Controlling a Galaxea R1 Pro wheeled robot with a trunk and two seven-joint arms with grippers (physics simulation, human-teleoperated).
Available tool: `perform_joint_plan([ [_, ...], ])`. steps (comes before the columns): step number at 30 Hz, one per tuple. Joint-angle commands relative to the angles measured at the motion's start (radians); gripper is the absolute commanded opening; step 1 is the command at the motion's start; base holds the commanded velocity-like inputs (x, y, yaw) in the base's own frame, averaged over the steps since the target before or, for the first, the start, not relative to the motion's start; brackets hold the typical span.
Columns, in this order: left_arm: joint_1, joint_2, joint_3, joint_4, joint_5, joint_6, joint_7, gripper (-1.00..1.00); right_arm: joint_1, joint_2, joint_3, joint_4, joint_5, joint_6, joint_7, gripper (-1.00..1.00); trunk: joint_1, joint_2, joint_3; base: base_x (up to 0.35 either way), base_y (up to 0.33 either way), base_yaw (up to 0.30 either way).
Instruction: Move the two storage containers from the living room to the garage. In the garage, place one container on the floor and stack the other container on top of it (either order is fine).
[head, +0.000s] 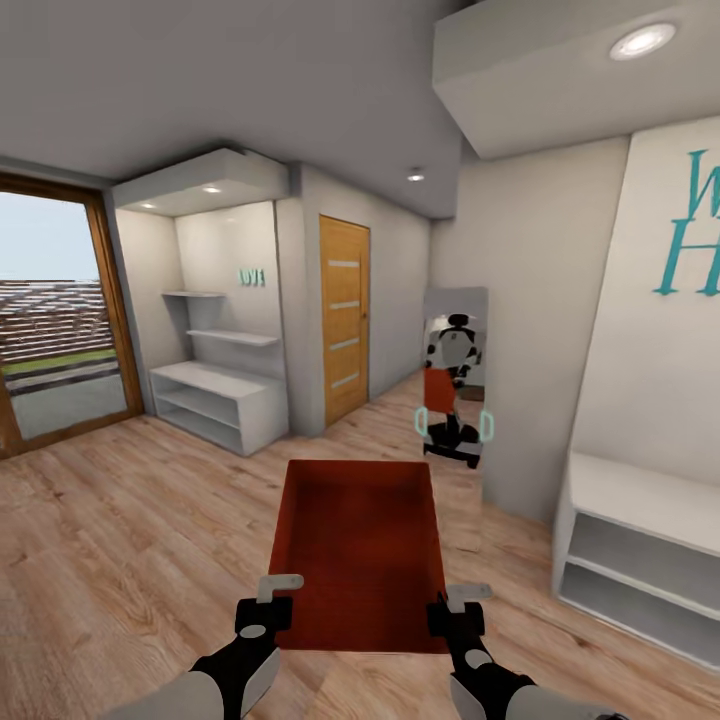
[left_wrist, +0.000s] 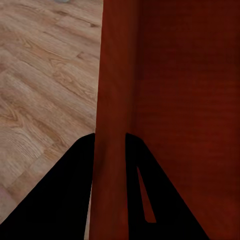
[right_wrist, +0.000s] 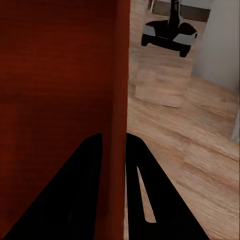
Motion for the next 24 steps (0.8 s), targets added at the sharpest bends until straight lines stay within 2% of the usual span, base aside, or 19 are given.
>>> perform_joint_plan([
  [1, -0.002, 0.000, 0.056, -0.002, -0.008, -0.006, 0.014, -1.00, 0.000, 0.000, -0.013, 0.001, 0.001, 0.001, 0.000, -1.00, 0.001, -0.001, -0.002, 0.325, 0.000, 0.269],
  [9, -0.002, 0.000, 0.056, -0.002, -0.008, -0.006, 0.014, -1.00, -0.001, 0.000, -0.013, 0.001, 0.001, 0.001, 0.000, -1.00, 0.001, -0.001, -0.002, 0.325, 0.000, 0.238],
  [24, -0.002, 0.000, 0.056, -0.002, -0.008, -0.006, 0.014, -1.00, -0.001, 0.000, -0.013, 0.001, 0.001, 0.001, 0.000, -1.00, 0.001, -0.001, -0.002, 0.325, 0.000, 0.017],
])
